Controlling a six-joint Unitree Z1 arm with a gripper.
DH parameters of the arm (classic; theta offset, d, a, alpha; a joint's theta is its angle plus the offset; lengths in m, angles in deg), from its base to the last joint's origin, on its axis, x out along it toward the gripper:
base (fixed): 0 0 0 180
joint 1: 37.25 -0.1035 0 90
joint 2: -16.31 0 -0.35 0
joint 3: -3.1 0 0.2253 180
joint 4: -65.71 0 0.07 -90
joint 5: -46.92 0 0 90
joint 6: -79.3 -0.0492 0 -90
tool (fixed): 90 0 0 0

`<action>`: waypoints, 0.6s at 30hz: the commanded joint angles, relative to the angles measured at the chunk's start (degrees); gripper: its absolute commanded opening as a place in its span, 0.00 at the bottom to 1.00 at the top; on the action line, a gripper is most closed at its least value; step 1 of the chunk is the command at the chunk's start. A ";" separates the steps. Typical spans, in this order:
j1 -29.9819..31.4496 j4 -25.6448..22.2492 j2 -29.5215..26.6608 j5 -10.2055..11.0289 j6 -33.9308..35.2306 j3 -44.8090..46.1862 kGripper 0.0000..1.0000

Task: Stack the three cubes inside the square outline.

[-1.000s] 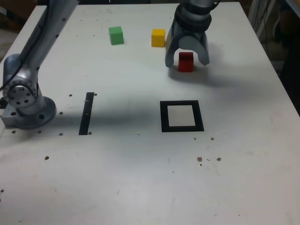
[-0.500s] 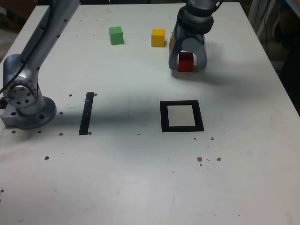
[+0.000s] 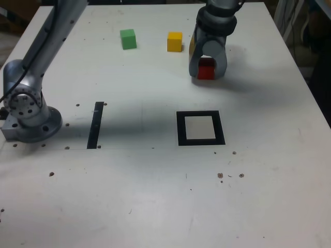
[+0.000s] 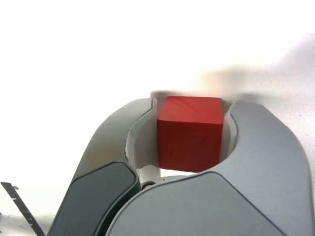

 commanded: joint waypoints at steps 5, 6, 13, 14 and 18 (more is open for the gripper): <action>0.15 -0.31 -2.05 -1.37 -0.01 0.77 0.14; 0.40 -0.63 -2.68 -1.67 0.15 0.85 0.14; 7.30 -3.21 -9.39 -2.28 6.29 4.77 0.14; 8.68 -3.00 -10.23 -2.31 7.57 5.99 0.14; 14.08 -0.77 -12.92 -2.66 12.64 11.35 0.14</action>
